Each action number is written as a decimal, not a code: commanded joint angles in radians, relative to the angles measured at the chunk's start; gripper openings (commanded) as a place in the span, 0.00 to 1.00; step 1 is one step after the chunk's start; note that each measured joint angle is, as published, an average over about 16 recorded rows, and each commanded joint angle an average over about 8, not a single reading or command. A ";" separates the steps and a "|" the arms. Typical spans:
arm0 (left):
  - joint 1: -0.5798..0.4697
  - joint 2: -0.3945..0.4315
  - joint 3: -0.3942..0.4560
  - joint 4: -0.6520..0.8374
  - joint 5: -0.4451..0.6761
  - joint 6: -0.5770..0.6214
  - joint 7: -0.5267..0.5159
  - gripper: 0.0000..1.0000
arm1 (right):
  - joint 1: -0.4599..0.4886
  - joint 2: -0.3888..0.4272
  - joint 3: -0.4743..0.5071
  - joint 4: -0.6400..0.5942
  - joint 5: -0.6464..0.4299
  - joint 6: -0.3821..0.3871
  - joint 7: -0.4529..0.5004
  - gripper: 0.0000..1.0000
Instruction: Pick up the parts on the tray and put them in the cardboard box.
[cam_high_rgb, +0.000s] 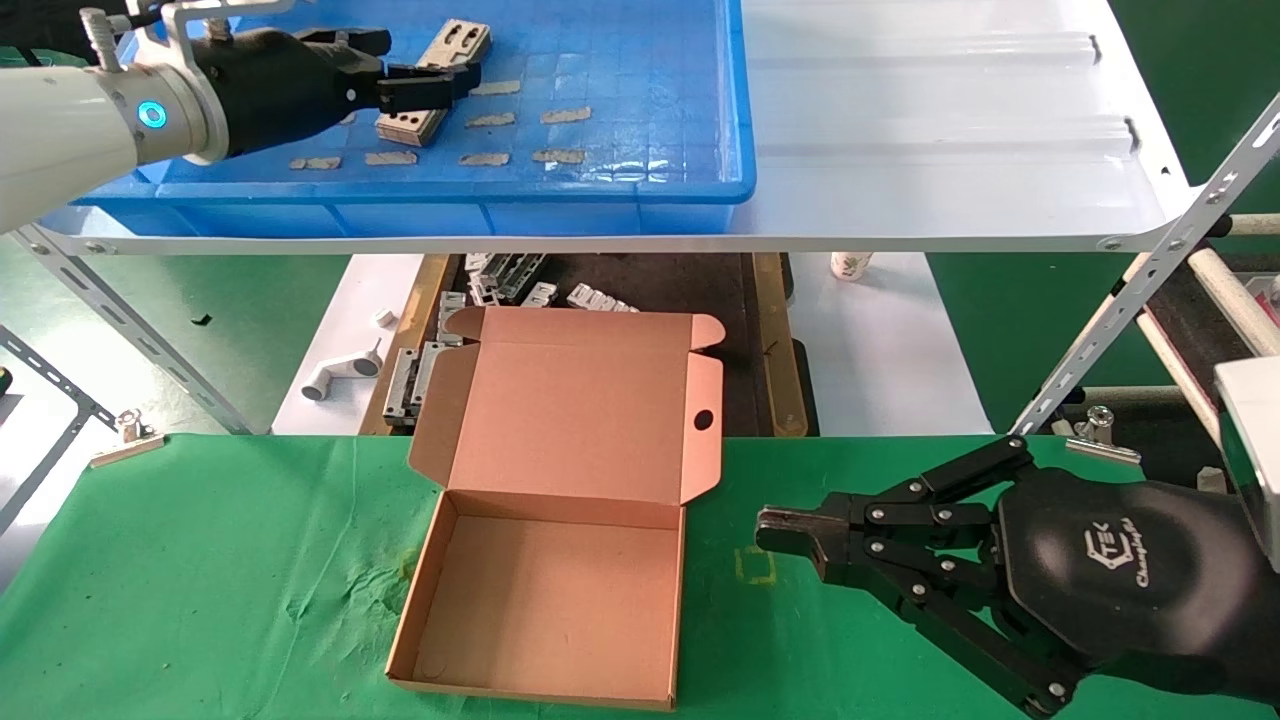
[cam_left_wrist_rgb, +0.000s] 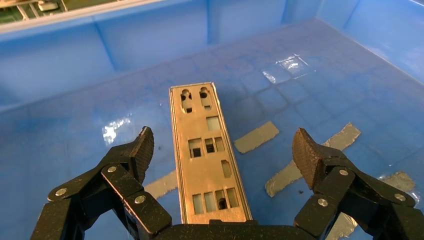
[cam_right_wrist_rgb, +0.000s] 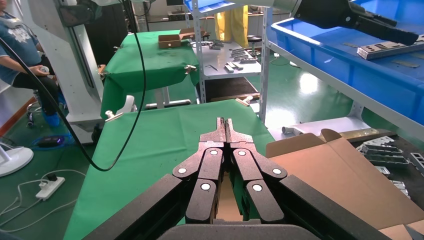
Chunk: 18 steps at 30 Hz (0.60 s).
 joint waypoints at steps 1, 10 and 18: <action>-0.003 0.004 -0.003 0.015 -0.004 -0.002 0.008 0.20 | 0.000 0.000 0.000 0.000 0.000 0.000 0.000 0.00; -0.007 0.013 -0.007 0.043 -0.009 -0.008 0.030 0.00 | 0.000 0.000 0.000 0.000 0.000 0.000 0.000 0.00; -0.007 0.018 -0.008 0.058 -0.011 -0.017 0.043 0.00 | 0.000 0.000 0.000 0.000 0.000 0.000 0.000 0.00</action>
